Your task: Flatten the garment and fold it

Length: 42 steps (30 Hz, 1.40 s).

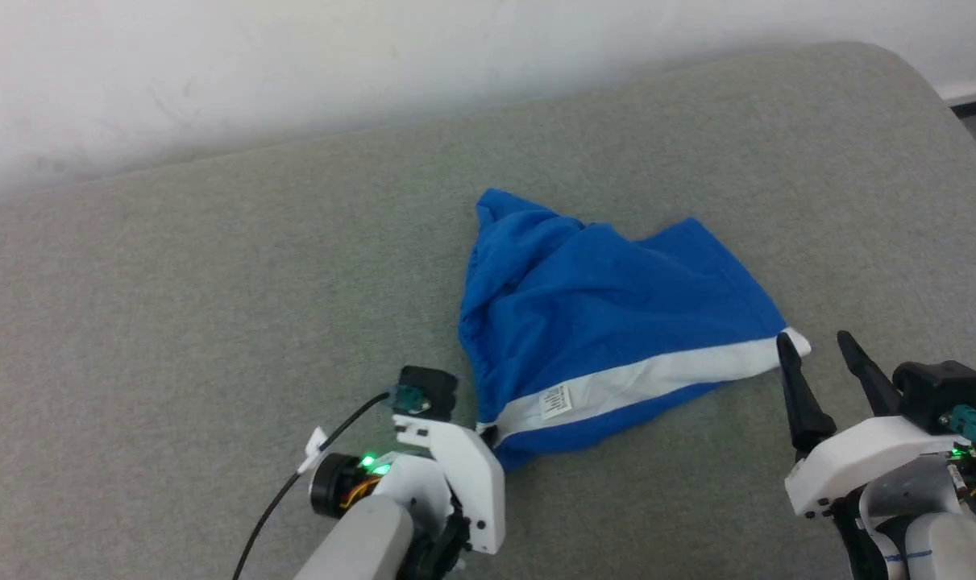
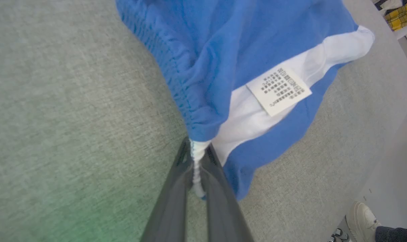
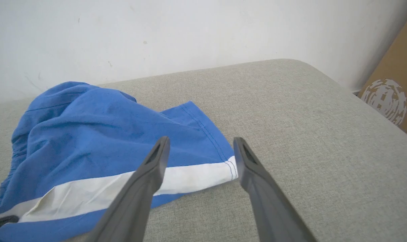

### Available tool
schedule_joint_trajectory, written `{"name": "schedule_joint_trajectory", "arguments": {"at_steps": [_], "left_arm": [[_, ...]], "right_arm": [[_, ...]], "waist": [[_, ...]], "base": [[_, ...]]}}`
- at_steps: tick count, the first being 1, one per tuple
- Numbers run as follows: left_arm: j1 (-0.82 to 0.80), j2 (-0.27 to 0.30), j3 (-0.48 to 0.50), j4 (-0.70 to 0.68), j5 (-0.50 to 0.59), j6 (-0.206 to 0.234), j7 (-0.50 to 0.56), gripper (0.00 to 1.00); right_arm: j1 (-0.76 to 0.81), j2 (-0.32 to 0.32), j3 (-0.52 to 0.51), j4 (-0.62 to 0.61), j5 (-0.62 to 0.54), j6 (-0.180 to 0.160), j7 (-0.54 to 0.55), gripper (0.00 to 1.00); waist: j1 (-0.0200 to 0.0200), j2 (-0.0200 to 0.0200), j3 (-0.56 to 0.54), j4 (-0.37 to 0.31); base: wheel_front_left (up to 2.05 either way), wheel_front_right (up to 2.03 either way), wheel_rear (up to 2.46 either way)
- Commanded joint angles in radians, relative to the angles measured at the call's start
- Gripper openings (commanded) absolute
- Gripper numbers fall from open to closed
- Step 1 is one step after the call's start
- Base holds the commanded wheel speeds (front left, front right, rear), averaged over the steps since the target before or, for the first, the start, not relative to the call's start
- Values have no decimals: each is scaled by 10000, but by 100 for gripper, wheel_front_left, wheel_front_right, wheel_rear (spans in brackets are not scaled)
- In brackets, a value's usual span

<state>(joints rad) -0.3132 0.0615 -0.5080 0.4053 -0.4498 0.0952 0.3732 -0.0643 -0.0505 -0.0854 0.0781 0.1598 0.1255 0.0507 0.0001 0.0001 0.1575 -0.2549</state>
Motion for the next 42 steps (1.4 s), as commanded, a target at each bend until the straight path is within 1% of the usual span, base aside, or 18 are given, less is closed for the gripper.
{"name": "schedule_joint_trajectory", "arguments": {"at_steps": [1, 7, 11, 14, 18, 24, 27, 28, 29, 30, 31, 32, 37, 40, 42], "left_arm": [[392, 182, 210, -92, -135, 236, -227, 0], [1085, 730, 930, -927, -348, 764, -663, 0], [1499, 1032, 1169, -1475, -450, 962, -625, 0], [1676, 1093, 1174, -1794, -492, 1016, -569, 0], [1786, 1044, 1119, -2034, -564, 1025, -543, 0], [1821, 960, 990, -2092, -614, 952, -615, 0], [1799, 947, 945, -2077, -627, 922, -638, 0], [1796, 947, 945, -2068, -642, 914, -651, 0], [1791, 955, 944, -2059, -643, 910, -668, 0], [1789, 962, 942, -2049, -646, 908, -684, 0], [1786, 967, 940, -2052, -650, 898, -711, 0], [1770, 974, 954, -2076, -641, 897, -781, 0], [1647, 1028, 1072, -2264, -668, 810, -1114, 0], [1403, 1206, 1189, -2537, -642, 651, -1356, 0], [1138, 1342, 1287, -2796, -711, 460, -1402, 0]], "right_arm": [[69, 3, -29, -78, -22, 52, 14, 100], [47, 3, -437, 30, -191, 52, 188, 100], [33, 3, -407, 470, -259, 52, 954, 100], [-50, 3, -49, 759, -140, 52, 1692, 100], [51, 3, 446, 1053, 228, 52, 3043, 100], [484, 3, 751, 1236, -134, 52, 5133, 100], [804, 3, 909, 1012, -142, 52, 6161, 100], [911, 3, 952, 908, -102, 52, 6469, 93], [1009, 3, 1005, 785, -35, 52, 6763, 46], [1081, 3, 1053, 626, 47, 52, 6971, 39], [1101, 3, 1049, 412, 89, 52, 7007, 4], [1092, 3, 1009, 216, 69, 52, 6969, 0], [835, 3, 876, -321, 28, 52, 6638, 0], [326, 3, 788, -654, -127, 52, 6315, 0], [-143, 3, 791, -837, -294, 52, 6231, 0]], "waist": [[-1, -1, -77, 248], [-1, -1, -88, 837], [-1, -1, -46, 1197], [-1, -1, 3, 1427], [-1, -1, 55, 1649], [-1, -1, 130, 1808], [-1, -1, 144, 1846], [-1, -1, 144, 1841], [-1, -1, 145, 1832], [-1, -1, 142, 1819], [-1, -1, 136, 1799], [-1, -1, 126, 1772], [-1, -1, 105, 1640], [-1, -1, 108, 1540], [-1, -1, 154, 1477]], "base": [[0, 0, 0], [0, 0, 0], [0, 0, 0], [0, 0, 0], [0, 0, 0], [0, 0, 0], [0, 0, 0], [0, 0, 0], [0, 0, 0], [0, 0, 0], [0, 0, 0], [0, 0, 0], [0, 0, 0], [0, 0, 0], [0, 0, 0]]}}
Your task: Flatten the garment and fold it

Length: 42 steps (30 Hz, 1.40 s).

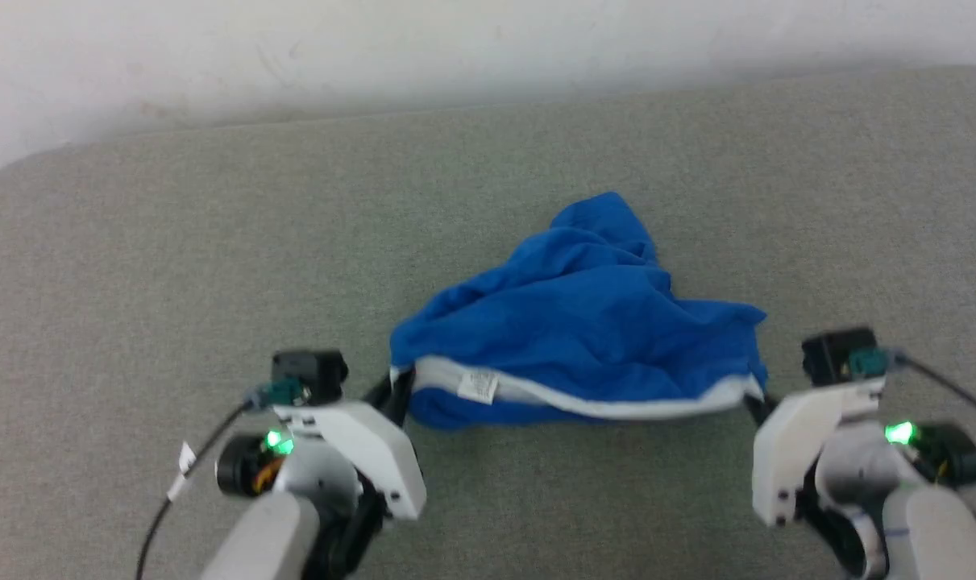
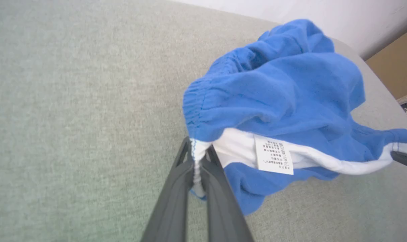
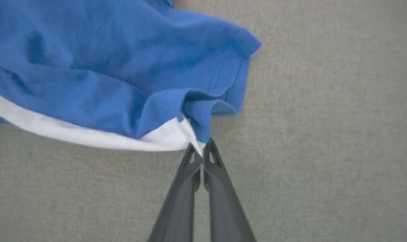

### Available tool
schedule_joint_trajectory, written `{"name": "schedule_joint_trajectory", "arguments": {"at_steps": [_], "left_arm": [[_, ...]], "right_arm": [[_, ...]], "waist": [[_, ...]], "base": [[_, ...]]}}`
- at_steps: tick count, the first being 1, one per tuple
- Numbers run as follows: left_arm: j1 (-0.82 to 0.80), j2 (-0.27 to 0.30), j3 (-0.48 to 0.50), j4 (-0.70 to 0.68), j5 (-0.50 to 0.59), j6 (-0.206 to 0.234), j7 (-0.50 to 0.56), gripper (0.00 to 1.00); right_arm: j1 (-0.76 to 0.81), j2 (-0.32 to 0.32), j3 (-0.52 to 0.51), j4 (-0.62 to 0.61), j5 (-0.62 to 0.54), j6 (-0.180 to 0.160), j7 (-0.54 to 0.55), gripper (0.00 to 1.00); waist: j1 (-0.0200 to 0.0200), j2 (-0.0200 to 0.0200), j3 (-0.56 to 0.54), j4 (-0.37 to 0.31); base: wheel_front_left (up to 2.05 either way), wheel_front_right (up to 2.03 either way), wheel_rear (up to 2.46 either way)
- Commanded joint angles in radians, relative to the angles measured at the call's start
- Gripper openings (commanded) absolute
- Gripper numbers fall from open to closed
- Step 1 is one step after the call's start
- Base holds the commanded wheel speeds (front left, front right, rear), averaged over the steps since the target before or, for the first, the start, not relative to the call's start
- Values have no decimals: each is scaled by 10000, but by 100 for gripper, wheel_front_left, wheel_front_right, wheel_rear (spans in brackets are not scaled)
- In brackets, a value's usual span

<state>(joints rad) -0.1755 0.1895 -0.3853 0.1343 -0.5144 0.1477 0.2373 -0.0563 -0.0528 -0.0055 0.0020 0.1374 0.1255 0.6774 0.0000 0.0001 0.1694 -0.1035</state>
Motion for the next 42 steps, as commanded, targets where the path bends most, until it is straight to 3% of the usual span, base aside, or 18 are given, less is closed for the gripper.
{"name": "schedule_joint_trajectory", "arguments": {"at_steps": [1, 5, 10, 17, 21, 27, 33, 37, 42], "left_arm": [[-410, 127, 118, -235, -125, -174, -28, 0], [-1470, 473, 449, -842, -536, -708, 358, 0], [-3574, 838, 1141, -1149, -1479, -1225, 1433, 0], [-6928, 1103, 1962, -471, -1951, -883, 2528, 0], [-8751, 1263, 2340, 208, -1526, -587, 2067, 0], [-10713, 1151, 3027, 1003, -1122, -389, 164, 0], [-11276, 1193, 3313, 1823, -1119, -867, -1186, 0], [-10451, 1237, 2843, 2520, -1024, -1306, -1043, 0], [-8247, 1208, 1995, 2963, -895, -1728, -479, 0]], "right_arm": [[-499, 26, 20, -156, -149, 52, -38, 0], [-2056, -60, 253, -313, -396, 52, 91, 0], [-4822, -661, 899, 101, -168, 52, 340, 0], [-9021, -1070, 1328, 1692, 75, 52, -131, 0], [-10909, -1033, 1221, 2520, -327, 52, -958, 0], [-12785, -752, 725, 3300, -1020, 52, -2637, 0], [-13278, -529, 540, 3876, -1331, 52, -3499, 0], [-12370, -585, 929, 4214, -1028, 52, -3083, 0], [-10252, -1053, 1906, 4112, 38, 52, -1984, 0]], "waist": [[0, -1, 71, -63], [0, -1, 360, -148], [0, -1, 1088, -258], [0, -1, 2345, -362], [0, -1, 2882, -376], [0, -1, 3253, -339], [0, -1, 3208, -187], [0, -1, 3090, 22], [0, -1, 2660, 229]], "base": [[0, 0, 0], [0, 0, 0], [0, 0, 0], [0, 0, 0], [0, 0, 0], [0, 0, 0], [0, 0, 0], [0, 0, 0], [0, 0, 0]]}}
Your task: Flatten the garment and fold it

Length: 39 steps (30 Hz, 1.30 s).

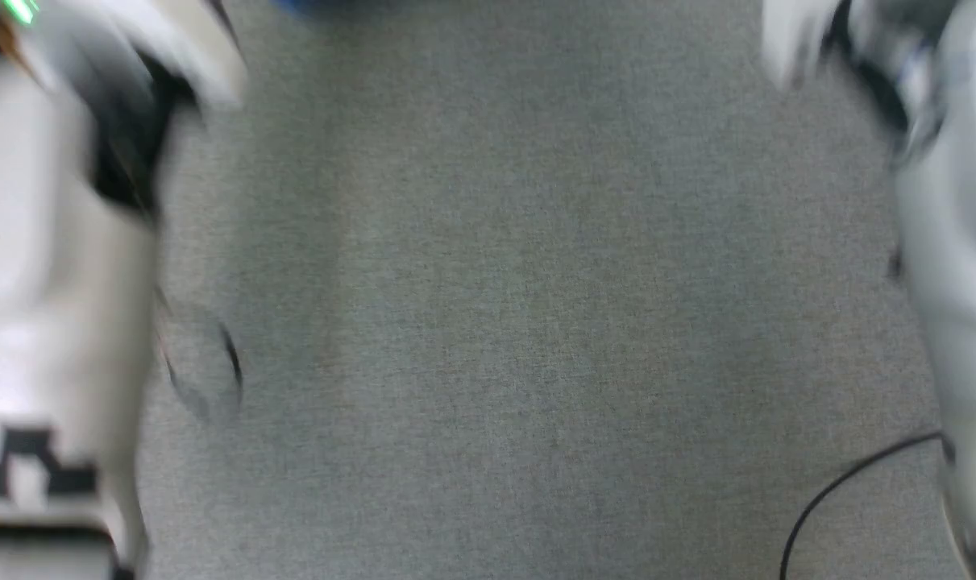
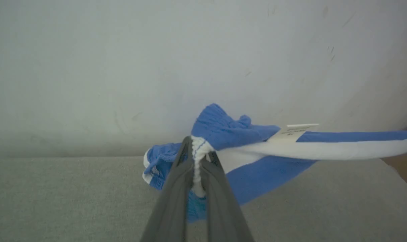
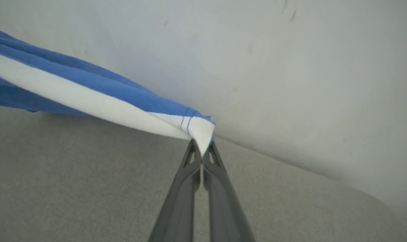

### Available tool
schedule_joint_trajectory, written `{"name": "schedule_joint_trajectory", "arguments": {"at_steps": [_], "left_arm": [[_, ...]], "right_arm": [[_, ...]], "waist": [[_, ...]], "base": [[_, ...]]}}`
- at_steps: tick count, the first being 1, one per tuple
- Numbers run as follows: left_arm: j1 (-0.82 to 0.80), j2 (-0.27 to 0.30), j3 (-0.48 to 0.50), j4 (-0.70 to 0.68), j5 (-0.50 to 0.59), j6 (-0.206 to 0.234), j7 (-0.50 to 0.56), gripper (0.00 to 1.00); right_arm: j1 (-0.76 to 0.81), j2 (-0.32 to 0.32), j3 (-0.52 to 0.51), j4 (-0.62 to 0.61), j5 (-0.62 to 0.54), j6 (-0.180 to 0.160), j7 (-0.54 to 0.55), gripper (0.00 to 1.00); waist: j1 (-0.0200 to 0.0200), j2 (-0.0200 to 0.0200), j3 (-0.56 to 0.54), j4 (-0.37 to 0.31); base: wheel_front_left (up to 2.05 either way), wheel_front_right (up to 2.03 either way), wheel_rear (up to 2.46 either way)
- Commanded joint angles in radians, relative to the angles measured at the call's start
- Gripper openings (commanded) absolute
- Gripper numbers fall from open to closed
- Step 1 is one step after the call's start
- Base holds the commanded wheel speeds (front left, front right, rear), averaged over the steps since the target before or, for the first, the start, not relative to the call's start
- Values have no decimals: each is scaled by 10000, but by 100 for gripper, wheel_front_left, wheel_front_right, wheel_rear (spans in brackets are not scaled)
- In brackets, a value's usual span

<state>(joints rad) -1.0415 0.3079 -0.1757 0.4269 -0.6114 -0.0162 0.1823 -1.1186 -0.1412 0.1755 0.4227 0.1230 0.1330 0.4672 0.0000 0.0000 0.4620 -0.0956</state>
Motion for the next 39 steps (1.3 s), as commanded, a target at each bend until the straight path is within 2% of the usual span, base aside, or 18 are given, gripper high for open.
{"name": "schedule_joint_trajectory", "arguments": {"at_steps": [1, 7, 9, 12, 16, 22, 25, 29, 32, 35, 39], "left_arm": [[925, 31, -250, 19, 80, -143, 198, 0], [4272, 149, -950, -809, -150, -121, 1288, 0], [5437, 280, -1094, -1336, -320, -92, 1660, 0], [7183, 406, -1265, -2393, -549, 218, 2194, 0], [9283, 558, -1517, -3945, -848, 697, 2895, 0], [11579, 833, -1997, -6104, -1042, 1395, 3842, 0], [12326, 900, -2204, -7054, -1153, 1678, 4219, 0], [12583, 724, -2230, -8050, -1090, 1946, 4070, 0], [12266, 484, -2311, -8397, -1021, 1847, 3821, 0], [11547, 194, -2333, -8335, -969, 1664, 3595, 0], [10302, -186, -2204, -7875, -668, 1645, 3266, 0]], "right_arm": [[868, -349, 315, -252, 472, -23, 339, 0], [4185, -1533, 825, -1873, 2086, -23, 1556, 0], [5347, -1780, 679, -2557, 2467, -23, 1931, 0], [7061, -1958, 81, -3576, 2682, -23, 2463, 0], [9267, -1779, -866, -4912, 2573, -23, 3346, 0], [12320, -829, -2247, -7057, 1894, -23, 5084, 0], [13342, -442, -2735, -8095, 1662, -23, 5820, 0], [13538, -242, -3011, -9177, 1397, -23, 5884, 0], [12908, -505, -2820, -9366, 1295, -23, 5533, 0], [11709, -865, -2403, -9014, 1296, -23, 4981, 0], [9650, -1304, -1706, -7872, 1317, -23, 4239, 0]], "waist": [[0, 0, -372, 185], [0, 0, -1226, 400], [0, 0, -1520, 424], [0, 0, -1918, 507], [0, 0, -2341, 693], [0, 0, -2686, 1039], [0, 0, -2733, 1192], [0, 0, -2735, 1328], [0, 0, -2679, 1482], [0, 0, -2585, 1655], [0, 0, -2316, 1955]], "base": [[0, 0, 0], [0, 0, 0], [0, 0, 0], [0, 0, 0], [0, 0, 0], [0, 0, 0], [0, 0, 0], [0, 0, 0], [0, 0, 0], [0, 0, 0], [0, 0, 0]]}}
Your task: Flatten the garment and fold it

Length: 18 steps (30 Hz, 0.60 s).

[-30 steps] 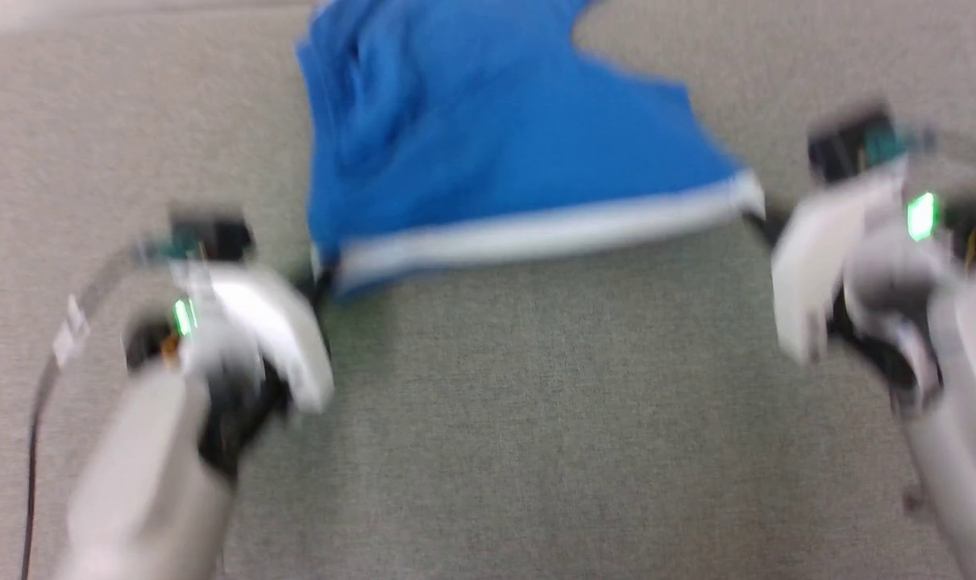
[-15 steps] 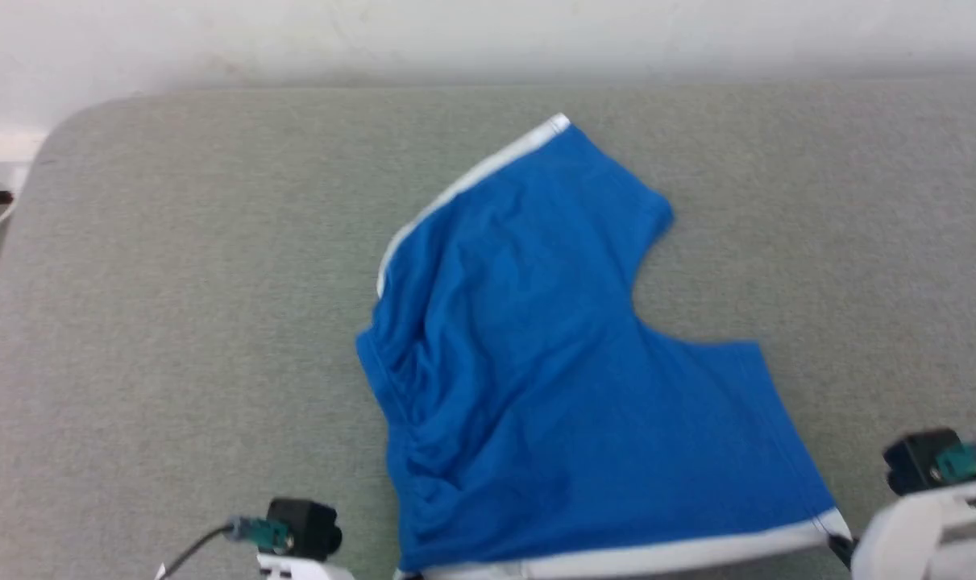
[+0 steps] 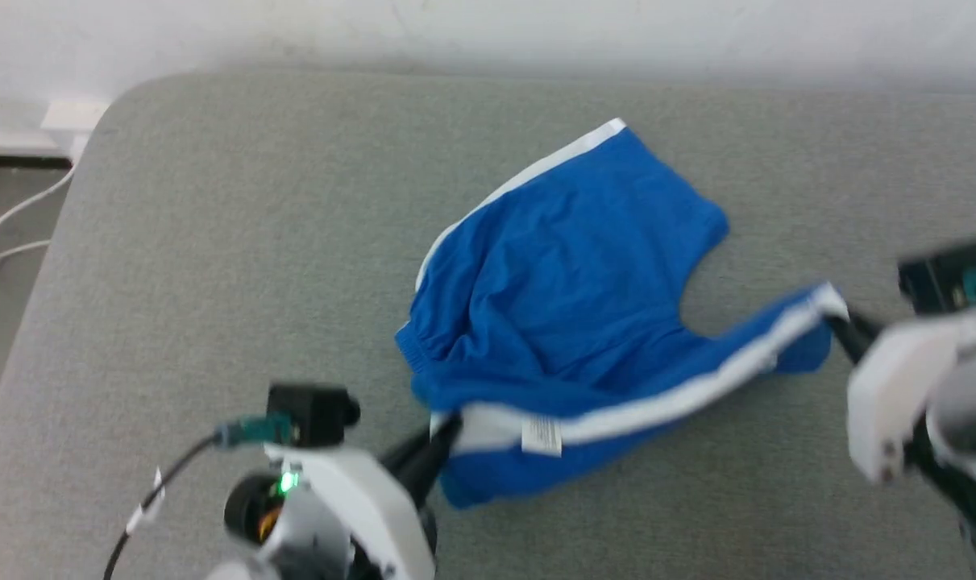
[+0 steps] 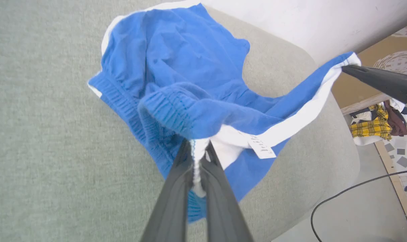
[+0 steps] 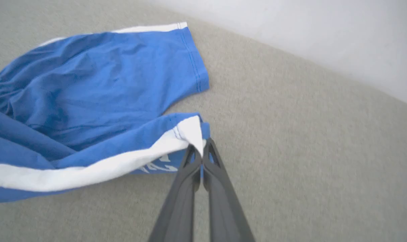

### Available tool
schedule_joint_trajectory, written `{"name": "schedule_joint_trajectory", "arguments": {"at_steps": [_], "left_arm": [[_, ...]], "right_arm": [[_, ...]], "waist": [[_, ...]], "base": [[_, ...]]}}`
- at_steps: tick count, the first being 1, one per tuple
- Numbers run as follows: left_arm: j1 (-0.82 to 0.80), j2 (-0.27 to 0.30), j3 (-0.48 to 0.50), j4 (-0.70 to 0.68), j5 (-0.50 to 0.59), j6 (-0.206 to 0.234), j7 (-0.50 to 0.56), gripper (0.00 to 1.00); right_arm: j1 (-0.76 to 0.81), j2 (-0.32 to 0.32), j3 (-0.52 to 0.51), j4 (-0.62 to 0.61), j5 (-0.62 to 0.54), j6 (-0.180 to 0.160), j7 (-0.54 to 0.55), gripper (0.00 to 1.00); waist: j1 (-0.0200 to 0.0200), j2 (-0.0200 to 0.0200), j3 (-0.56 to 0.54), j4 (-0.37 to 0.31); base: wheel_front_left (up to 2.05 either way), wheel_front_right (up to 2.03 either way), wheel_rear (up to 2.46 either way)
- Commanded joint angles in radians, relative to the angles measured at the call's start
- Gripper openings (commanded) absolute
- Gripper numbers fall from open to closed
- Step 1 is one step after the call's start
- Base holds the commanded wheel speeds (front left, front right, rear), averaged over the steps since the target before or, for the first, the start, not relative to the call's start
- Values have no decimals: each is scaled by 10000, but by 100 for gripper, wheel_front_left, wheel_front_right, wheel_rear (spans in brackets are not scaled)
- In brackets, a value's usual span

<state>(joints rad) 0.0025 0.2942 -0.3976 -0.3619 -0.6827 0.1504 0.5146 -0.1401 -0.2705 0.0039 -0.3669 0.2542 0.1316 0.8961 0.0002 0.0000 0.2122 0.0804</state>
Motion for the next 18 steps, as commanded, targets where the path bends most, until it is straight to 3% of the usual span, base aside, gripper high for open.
{"name": "schedule_joint_trajectory", "arguments": {"at_steps": [1, 10, 18], "left_arm": [[-445, -206, 70, 171, 37, -10, -151, 0], [-2572, -1274, 414, 2153, 22, 42, -957, 0], [-3722, -1961, 500, 3901, 94, 99, -1919, 0]], "right_arm": [[-672, -113, 173, 399, -43, -9, -225, 0], [-4872, -507, 1415, 4206, -298, -9, -1472, 0], [-7481, -690, 2394, 7178, -657, -9, -2126, 0]], "waist": [[-2, 0, 260, 299], [-2, 0, 1401, 1349], [-2, 0, 2510, 2124]], "base": [[0, 0, 0], [0, 0, 0], [0, 0, 0]]}}
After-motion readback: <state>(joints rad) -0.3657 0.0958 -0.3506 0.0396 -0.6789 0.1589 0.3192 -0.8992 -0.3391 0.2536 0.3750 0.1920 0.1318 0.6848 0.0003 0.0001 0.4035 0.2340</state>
